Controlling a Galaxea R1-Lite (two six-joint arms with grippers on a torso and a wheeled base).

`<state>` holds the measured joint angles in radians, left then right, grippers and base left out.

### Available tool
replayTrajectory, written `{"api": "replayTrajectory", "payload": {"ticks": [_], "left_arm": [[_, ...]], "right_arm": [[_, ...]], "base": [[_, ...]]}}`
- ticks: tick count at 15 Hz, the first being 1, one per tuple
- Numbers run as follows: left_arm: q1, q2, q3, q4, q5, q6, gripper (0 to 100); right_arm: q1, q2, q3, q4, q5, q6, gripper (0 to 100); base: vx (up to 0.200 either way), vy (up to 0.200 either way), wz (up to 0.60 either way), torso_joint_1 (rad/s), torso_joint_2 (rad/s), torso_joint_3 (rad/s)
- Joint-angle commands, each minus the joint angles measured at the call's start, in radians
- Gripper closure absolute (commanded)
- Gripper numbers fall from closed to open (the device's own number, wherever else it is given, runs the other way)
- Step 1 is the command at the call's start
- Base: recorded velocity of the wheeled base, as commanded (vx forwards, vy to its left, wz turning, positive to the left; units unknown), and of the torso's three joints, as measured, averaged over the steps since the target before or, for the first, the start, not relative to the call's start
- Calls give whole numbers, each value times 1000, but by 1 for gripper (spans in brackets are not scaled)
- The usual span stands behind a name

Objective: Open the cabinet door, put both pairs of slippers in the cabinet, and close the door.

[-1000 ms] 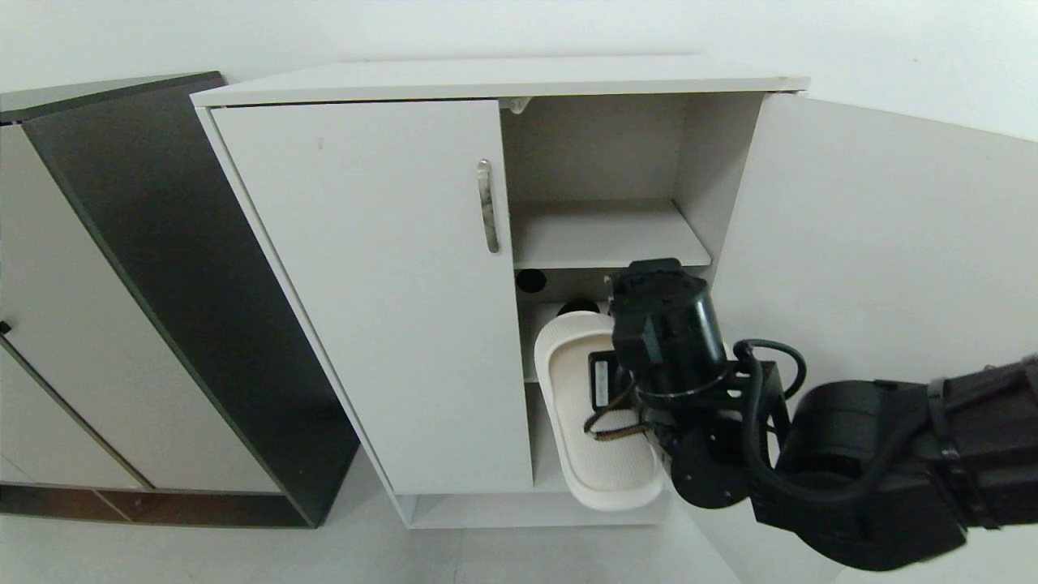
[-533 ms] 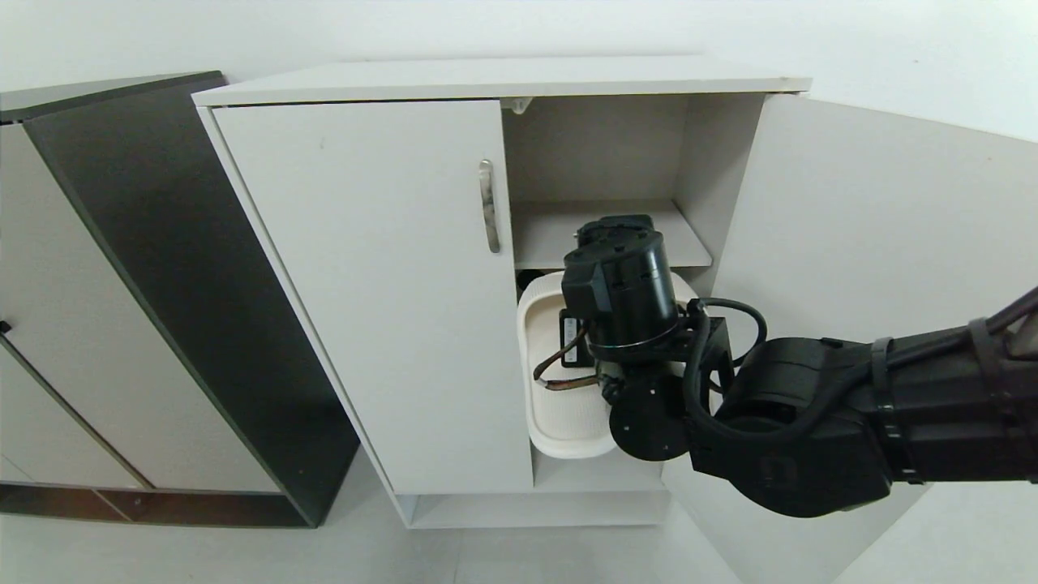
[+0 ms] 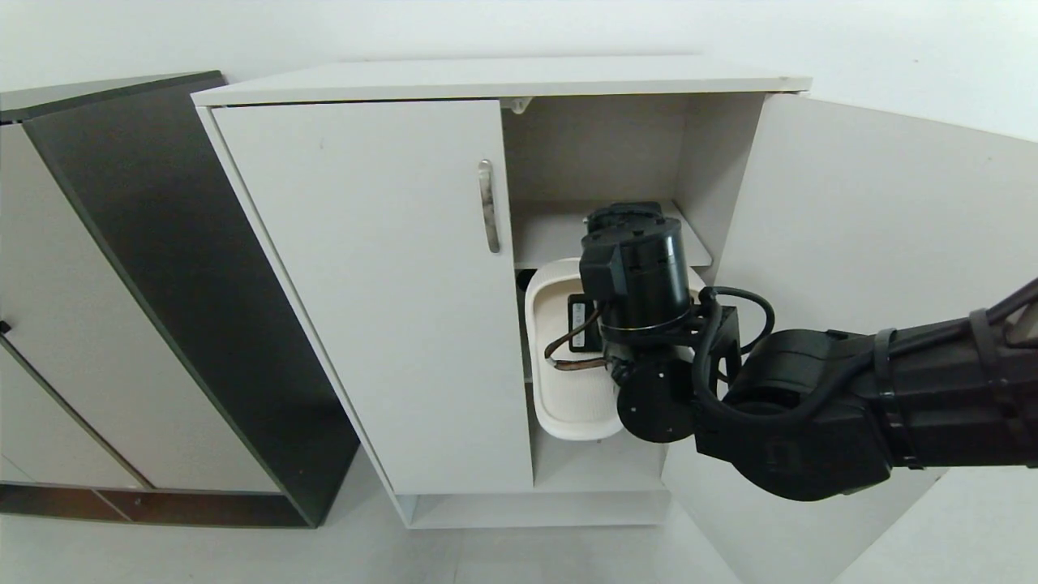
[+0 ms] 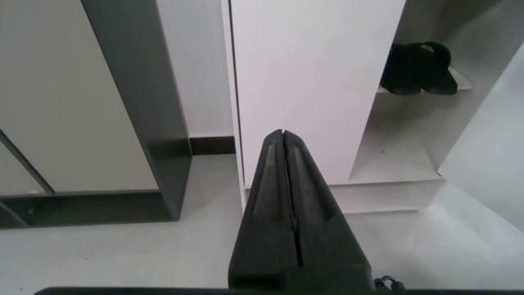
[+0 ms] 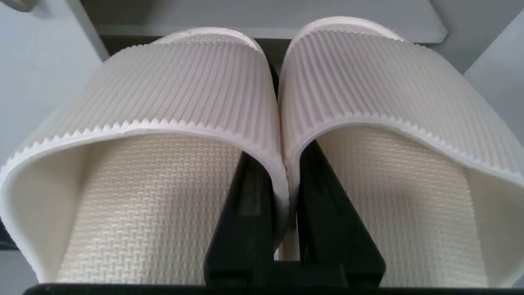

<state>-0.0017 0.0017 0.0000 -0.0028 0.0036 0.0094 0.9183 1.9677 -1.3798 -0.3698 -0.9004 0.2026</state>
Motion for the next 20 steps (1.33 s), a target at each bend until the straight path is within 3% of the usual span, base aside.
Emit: {"api": "replayTrajectory", "payload": {"ticks": [1,14,20], "left_arm": [[0,1,0,0,-1,0,100],[0,1,0,0,-1,0,100],[0,1,0,0,1,0,100]], "right_arm": [[-15,-6,1,-1,0,0,100],[-44,-3,-4,-35,44,-9,100],[-44,-10,21,-26,74,-22,100]], "base": [[200,0,0,2,7,2],[200,0,0,3,2,2],[0,0,0,0,0,0]]}}
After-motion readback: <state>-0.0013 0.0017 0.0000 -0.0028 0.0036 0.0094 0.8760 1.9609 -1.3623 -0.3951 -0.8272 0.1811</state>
